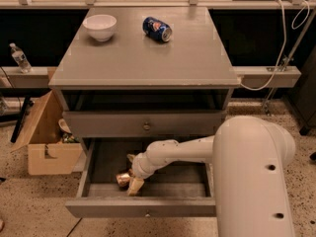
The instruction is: Pick orange can from middle drawer and place on counter
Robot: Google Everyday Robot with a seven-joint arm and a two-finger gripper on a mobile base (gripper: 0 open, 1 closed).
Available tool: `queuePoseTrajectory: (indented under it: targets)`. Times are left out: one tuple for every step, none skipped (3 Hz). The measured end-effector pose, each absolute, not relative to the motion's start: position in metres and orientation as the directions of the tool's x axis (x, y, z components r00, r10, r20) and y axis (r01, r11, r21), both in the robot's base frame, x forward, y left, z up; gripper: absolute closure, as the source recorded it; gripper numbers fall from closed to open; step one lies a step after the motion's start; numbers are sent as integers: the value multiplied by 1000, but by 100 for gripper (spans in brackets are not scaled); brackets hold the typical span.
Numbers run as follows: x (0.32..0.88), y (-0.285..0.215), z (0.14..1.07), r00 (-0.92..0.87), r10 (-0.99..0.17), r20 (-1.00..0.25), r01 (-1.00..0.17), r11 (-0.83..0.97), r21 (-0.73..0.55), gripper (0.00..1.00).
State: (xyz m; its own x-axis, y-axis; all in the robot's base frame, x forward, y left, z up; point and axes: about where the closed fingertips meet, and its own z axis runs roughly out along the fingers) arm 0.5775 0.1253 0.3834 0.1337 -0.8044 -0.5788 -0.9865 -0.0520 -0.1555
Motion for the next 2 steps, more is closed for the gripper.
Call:
queuePoseTrajectory:
  targets:
    - [574, 128, 378, 138, -800, -584, -987, -62, -147, 19]
    - [571, 120, 382, 128, -783, -609, -988, -46, -148, 43]
